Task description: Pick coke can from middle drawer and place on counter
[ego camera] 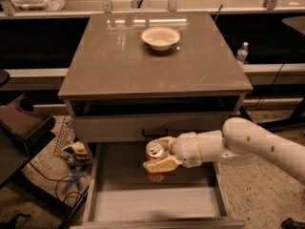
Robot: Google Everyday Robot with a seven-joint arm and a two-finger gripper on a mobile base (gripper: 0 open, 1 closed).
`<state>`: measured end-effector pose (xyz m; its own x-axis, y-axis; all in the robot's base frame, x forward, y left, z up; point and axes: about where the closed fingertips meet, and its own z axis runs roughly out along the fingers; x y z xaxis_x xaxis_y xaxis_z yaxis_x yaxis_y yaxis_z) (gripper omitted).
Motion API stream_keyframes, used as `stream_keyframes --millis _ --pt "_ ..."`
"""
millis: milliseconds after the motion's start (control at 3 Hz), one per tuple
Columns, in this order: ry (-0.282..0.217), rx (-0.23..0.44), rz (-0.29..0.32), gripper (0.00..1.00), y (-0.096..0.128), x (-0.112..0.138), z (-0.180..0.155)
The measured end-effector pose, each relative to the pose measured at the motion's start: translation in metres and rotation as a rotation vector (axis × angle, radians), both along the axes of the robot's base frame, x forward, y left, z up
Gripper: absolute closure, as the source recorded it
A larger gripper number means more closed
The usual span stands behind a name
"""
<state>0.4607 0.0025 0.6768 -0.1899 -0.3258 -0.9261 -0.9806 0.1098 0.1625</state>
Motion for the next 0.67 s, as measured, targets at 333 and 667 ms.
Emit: stream_keyframes --millis 333,667 --pt "-0.028 0.03 -0.025 1.0 0.008 0.017 0.065" --pt "-0.064 0.06 -0.053 1.0 0.014 0.032 0.113"
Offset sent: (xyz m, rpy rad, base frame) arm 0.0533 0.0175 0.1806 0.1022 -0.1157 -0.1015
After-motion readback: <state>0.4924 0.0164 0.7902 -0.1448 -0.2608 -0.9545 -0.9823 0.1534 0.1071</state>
